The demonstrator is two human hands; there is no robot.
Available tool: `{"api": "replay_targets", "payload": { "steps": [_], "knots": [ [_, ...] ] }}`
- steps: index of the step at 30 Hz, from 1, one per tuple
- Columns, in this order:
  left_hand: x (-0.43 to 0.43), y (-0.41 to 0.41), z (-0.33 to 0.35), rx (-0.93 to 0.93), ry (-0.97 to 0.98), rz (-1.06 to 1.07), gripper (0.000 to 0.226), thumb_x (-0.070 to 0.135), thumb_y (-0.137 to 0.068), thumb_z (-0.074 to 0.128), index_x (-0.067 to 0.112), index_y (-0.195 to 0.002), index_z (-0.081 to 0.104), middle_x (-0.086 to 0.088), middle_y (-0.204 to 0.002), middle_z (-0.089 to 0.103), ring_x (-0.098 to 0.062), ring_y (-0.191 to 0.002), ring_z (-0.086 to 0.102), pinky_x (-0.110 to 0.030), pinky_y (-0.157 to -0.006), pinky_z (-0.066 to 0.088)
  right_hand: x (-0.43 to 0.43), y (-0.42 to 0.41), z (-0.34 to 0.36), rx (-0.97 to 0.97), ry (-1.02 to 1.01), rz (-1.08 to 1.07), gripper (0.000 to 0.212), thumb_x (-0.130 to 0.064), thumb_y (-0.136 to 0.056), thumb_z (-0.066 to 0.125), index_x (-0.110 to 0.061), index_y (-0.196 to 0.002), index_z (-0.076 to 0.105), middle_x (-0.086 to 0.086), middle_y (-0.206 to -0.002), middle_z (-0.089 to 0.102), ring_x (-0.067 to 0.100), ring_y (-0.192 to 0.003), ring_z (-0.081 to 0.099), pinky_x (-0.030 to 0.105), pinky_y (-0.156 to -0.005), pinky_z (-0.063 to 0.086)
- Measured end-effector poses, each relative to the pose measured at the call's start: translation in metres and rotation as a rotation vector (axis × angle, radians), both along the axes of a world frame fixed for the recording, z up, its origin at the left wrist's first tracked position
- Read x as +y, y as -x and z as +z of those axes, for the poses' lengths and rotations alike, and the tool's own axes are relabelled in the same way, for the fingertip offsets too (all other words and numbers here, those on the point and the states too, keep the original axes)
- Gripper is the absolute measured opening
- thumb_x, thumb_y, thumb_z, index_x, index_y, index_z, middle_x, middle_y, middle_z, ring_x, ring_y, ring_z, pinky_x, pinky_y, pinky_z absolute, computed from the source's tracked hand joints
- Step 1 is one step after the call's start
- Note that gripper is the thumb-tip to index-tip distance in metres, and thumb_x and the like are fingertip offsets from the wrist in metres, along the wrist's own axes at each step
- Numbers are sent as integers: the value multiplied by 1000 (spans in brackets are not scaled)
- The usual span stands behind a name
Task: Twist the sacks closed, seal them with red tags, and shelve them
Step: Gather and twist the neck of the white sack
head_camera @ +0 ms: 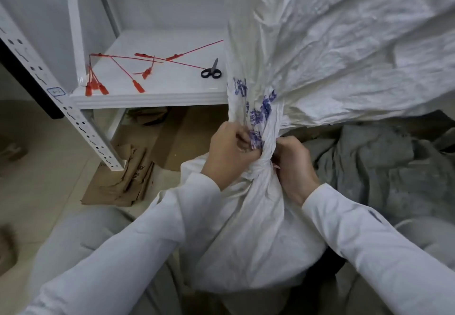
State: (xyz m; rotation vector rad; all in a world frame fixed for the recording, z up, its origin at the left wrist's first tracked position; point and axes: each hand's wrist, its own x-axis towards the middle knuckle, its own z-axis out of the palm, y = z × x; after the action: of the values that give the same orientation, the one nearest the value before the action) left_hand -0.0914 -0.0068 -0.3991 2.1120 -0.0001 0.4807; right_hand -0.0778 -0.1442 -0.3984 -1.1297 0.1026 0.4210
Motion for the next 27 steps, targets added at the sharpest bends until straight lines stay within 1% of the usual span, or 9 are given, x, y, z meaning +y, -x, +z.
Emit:
{"api": "replay_targets", "payload": {
  "steps": [3,5,8,12,17,20,22,25,27],
  "knots": [
    [2,-1,-1,99,-1,61,34,24,-66,84,21,-75,52,-6,-90,57,-16,-73,58,-14,-62,44,-1,10,1,-93,-21,92,25,-21,-85,59,-1,-94,71,12,-91,74,25,-89,69,28,-80,56],
    [-1,1,-2,86,-18,57,34,24,-67,84,19,-75,51,-3,-87,54,-17,-74,57,-18,-63,45,0,14,2,-167,91,151,39,-32,-79,71,-3,-105,70,13,-102,74,25,-100,70,33,-91,54],
    [-4,1,-7,51,-63,45,35,22,-68,82,19,-72,48,1,-82,49,-14,-71,53,-19,-61,44,2,17,2,-181,132,58,47,-34,-72,80,-6,-109,70,11,-103,74,24,-101,70,36,-91,53],
    [-5,1,-20,-14,-135,-8,31,21,-74,77,14,-66,48,4,-70,48,-6,-64,45,-15,-59,33,4,11,-2,-206,260,-71,17,-10,-83,73,-7,-100,72,11,-95,76,24,-93,72,35,-84,56],
    [3,-4,-13,100,-160,-92,46,45,-81,68,11,-60,44,-3,-62,47,-11,-57,41,-20,-55,33,0,4,4,-191,172,-161,17,-2,-91,62,0,-106,68,17,-100,73,26,-93,72,32,-79,58],
    [16,-8,-3,273,-78,-180,44,46,-83,68,6,-73,54,7,-65,51,-3,-56,42,-15,-56,34,-5,-6,4,-132,70,-250,24,1,-90,61,2,-115,64,19,-110,70,32,-103,68,40,-90,56],
    [22,-8,-2,378,-53,-213,39,46,-82,70,10,-90,58,9,-77,59,1,-66,52,-11,-60,40,-8,-11,4,-97,4,-280,26,2,-91,59,1,-116,63,17,-113,69,31,-105,67,39,-89,56],
    [25,-8,-4,441,-63,-258,48,50,-78,72,22,-112,54,3,-95,64,-9,-89,61,-20,-78,49,-10,-17,5,-63,-96,-261,28,2,-92,55,-2,-119,61,13,-114,69,23,-101,68,29,-79,57],
    [24,-6,-4,450,-85,-304,43,49,-78,72,25,-111,59,3,-98,63,-12,-93,61,-22,-83,49,-11,-20,1,-37,-144,-233,34,0,-93,54,1,-127,57,16,-122,66,27,-109,66,37,-91,55]
  ]
}}
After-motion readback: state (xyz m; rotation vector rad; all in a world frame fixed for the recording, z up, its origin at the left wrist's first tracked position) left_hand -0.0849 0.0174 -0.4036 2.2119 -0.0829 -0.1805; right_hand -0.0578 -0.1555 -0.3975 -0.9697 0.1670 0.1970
